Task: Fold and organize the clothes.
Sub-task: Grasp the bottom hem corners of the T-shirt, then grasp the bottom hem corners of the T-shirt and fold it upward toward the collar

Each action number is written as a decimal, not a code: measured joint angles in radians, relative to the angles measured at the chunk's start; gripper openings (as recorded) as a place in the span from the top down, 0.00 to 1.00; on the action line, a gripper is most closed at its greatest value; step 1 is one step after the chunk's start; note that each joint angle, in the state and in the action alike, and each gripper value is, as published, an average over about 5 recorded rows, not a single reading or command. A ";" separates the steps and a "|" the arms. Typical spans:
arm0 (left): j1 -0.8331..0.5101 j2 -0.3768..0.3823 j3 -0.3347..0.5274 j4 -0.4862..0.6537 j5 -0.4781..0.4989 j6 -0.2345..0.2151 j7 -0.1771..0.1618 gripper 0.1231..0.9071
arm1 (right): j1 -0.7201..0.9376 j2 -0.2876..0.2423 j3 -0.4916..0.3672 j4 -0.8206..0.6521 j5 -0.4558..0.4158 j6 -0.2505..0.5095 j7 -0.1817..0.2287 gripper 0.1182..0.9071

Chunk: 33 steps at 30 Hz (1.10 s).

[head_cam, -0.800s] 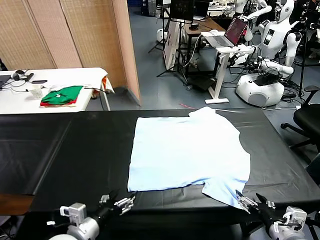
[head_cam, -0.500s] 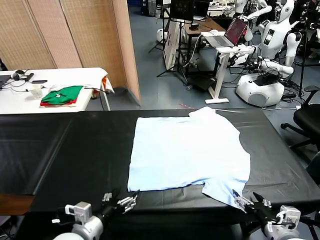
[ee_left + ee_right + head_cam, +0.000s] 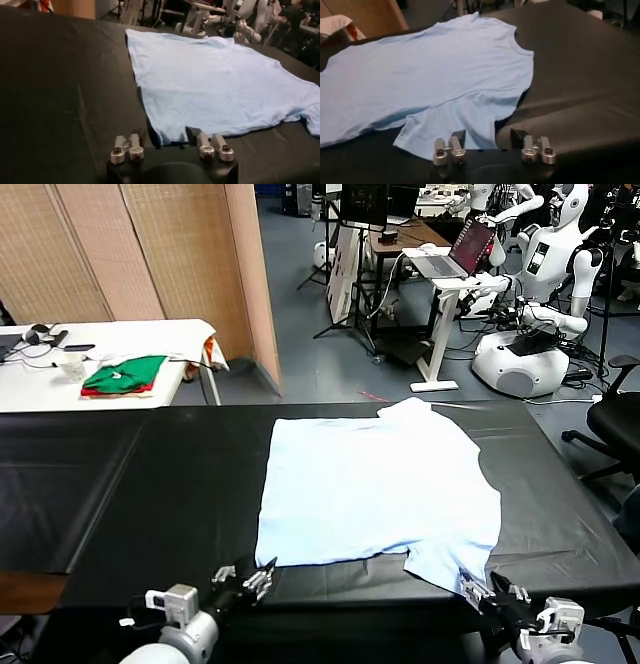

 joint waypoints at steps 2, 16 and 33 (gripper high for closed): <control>0.010 0.003 -0.002 -0.006 0.012 -0.001 0.000 0.93 | -0.010 0.004 -0.001 0.016 0.000 0.000 0.011 0.97; 0.157 0.030 -0.104 -0.106 0.044 -0.032 -0.036 0.97 | -0.088 -0.003 -0.026 0.144 -0.013 -0.092 0.062 0.97; 0.100 -0.055 -0.125 -0.096 0.074 -0.173 0.002 0.97 | 0.138 -0.101 -0.045 0.001 -0.012 0.008 0.030 0.97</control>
